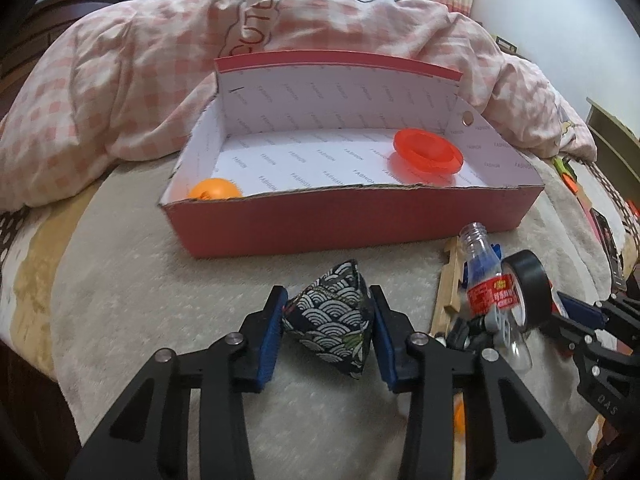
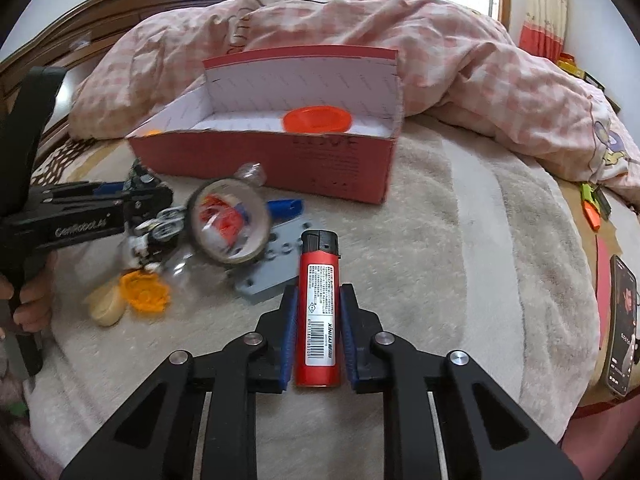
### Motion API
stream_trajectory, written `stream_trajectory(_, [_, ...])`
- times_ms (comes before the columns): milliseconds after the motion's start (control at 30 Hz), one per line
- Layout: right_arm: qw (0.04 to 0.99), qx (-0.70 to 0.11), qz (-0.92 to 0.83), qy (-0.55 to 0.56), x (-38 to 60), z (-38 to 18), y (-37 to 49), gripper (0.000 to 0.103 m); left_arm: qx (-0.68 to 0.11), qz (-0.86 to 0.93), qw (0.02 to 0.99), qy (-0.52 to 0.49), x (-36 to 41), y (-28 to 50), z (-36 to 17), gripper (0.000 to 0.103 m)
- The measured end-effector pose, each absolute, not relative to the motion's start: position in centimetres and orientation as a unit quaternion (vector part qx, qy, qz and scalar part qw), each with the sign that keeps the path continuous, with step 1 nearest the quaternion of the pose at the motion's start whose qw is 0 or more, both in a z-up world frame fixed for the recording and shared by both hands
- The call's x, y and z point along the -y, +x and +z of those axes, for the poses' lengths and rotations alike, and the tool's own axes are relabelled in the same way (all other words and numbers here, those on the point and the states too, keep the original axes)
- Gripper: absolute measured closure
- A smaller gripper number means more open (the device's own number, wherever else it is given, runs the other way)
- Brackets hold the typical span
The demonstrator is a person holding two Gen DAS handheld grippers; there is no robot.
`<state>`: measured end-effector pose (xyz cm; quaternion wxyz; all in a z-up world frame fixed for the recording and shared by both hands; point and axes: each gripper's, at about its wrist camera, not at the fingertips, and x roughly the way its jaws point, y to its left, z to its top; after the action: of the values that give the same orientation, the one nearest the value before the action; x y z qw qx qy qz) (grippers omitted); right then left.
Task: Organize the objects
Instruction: 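Grasp the patterned pyramid pouch with the left tool while the right tool grasps the red lighter, then lift and carry the pouch and lighter over the shoebox with both tools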
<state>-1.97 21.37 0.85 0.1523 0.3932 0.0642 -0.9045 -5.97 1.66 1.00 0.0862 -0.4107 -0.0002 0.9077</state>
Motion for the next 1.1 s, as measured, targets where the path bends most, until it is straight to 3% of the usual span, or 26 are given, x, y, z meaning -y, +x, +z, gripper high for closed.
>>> stream_trajectory(167, [0.163, -0.071, -0.902, 0.393, -20.5, 0.5, -1.0, 0.082, 0.004, 0.905, 0.085, -0.416, -1.1, -5.9, 0.4, 0.063])
stream_trajectory(633, [0.165, 0.008, -0.904, 0.395, -21.8, 0.1, -1.8, 0.080, 0.003, 0.906, 0.087, -0.414, -1.3, -5.9, 0.2, 0.062])
stream_trajectory(1100, [0.159, 0.012, -0.903, 0.399, -21.7, 0.7, -1.5, 0.082, 0.012, 0.905, 0.088, -0.416, -1.0, -5.7, 0.8, 0.063])
